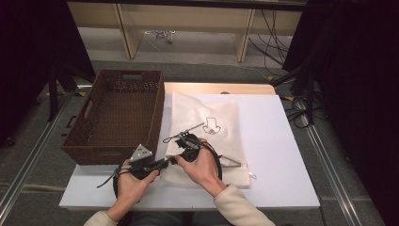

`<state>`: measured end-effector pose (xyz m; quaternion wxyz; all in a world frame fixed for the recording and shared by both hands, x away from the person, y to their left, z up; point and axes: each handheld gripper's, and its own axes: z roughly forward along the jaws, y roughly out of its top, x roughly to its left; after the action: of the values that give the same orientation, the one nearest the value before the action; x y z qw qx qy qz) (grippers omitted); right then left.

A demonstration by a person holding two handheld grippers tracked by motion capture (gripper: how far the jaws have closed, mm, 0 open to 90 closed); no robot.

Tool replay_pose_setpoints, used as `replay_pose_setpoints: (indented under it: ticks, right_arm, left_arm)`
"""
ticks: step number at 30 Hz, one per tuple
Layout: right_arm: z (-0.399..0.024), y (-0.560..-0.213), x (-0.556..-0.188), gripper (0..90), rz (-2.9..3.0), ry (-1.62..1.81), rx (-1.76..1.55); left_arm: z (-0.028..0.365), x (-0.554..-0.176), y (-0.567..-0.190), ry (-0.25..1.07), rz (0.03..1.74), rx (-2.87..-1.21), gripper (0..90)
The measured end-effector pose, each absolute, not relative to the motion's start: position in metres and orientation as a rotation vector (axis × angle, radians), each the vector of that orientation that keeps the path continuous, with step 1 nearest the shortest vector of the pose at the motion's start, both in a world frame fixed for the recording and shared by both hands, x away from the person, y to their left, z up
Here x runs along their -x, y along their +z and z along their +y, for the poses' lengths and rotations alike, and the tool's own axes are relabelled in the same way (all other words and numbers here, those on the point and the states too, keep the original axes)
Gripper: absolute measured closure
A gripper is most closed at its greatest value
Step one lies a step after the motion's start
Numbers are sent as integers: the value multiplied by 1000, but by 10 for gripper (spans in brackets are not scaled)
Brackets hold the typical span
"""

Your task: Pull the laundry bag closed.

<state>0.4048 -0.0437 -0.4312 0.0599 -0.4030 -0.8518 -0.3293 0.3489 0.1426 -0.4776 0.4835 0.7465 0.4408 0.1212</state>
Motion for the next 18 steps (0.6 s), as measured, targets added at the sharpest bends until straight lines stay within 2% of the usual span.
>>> replay_pose_setpoints:
  ticks: [18]
  right_arm:
    - [-48, -430, -400, 876, -2567, -992, 1286]
  left_arm:
    - [140, -345, -474, 268, 1096, -1761, 872]
